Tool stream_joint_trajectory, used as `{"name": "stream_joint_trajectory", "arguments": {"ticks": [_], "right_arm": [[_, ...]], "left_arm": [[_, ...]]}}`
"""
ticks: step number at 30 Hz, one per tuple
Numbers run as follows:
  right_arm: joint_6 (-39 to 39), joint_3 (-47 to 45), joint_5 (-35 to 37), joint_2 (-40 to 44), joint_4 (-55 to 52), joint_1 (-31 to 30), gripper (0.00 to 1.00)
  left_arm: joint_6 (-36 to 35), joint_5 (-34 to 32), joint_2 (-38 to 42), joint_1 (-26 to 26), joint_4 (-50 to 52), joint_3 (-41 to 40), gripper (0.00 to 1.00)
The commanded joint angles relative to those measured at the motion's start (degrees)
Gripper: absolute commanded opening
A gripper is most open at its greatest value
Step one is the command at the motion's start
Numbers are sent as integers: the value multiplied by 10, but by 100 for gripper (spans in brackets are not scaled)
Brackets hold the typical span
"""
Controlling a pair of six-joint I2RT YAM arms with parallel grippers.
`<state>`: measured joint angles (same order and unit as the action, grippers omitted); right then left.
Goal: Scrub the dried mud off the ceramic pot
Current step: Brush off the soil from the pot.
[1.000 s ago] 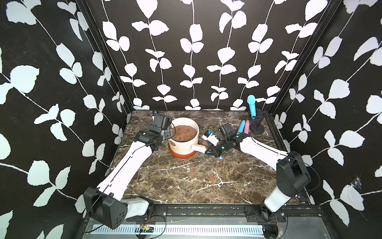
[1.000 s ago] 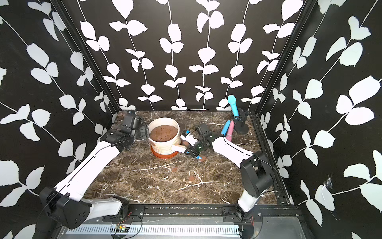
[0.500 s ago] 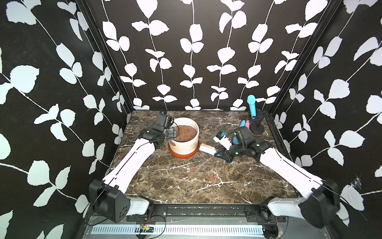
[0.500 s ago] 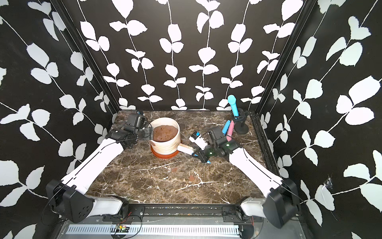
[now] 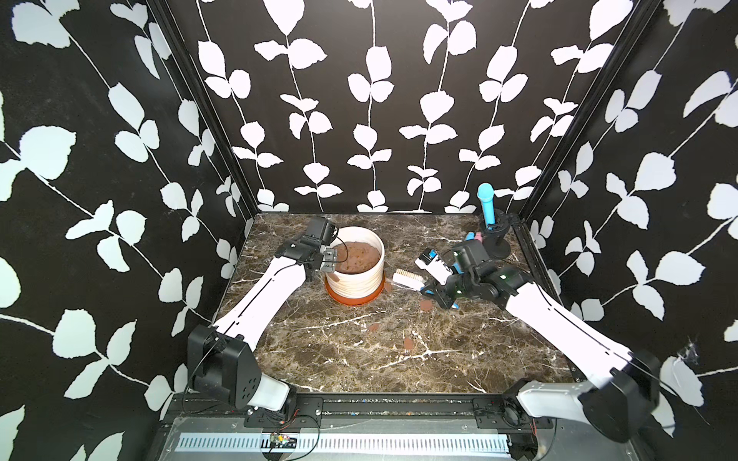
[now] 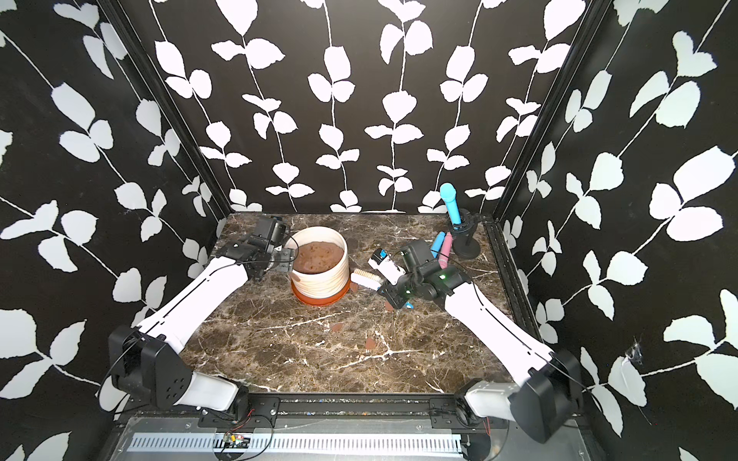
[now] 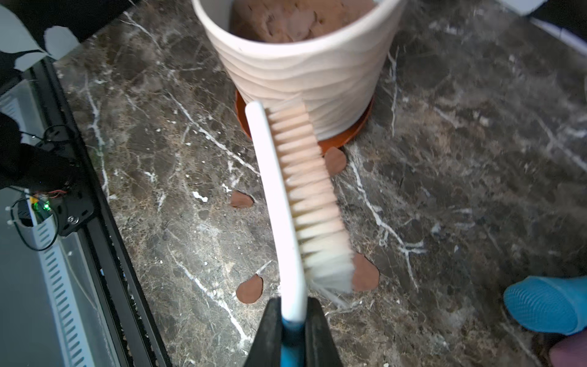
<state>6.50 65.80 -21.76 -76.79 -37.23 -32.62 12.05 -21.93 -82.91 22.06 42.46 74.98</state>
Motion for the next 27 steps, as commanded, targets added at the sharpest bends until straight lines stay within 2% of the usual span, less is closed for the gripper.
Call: {"name": "stream_joint_trajectory", "arguments": {"ticks": [1, 4, 10, 18, 27], "right_arm": [[-51, 12, 13, -36, -31, -3, 0], [-78, -7, 8, -62, -9, -5, 0], [-200, 8, -67, -142, 78, -20, 0], [-221, 62, -71, -251, 72, -25, 0], [-235, 70, -61, -304, 86, 2, 0]], "left_arm": [[29, -15, 11, -4, 2, -1, 81], [57, -2, 7, -11, 0, -2, 82], [120, 26, -5, -17, -13, 5, 82], [119, 23, 0, -22, -17, -1, 82], [116, 23, 7, -25, -21, -14, 81]]}}
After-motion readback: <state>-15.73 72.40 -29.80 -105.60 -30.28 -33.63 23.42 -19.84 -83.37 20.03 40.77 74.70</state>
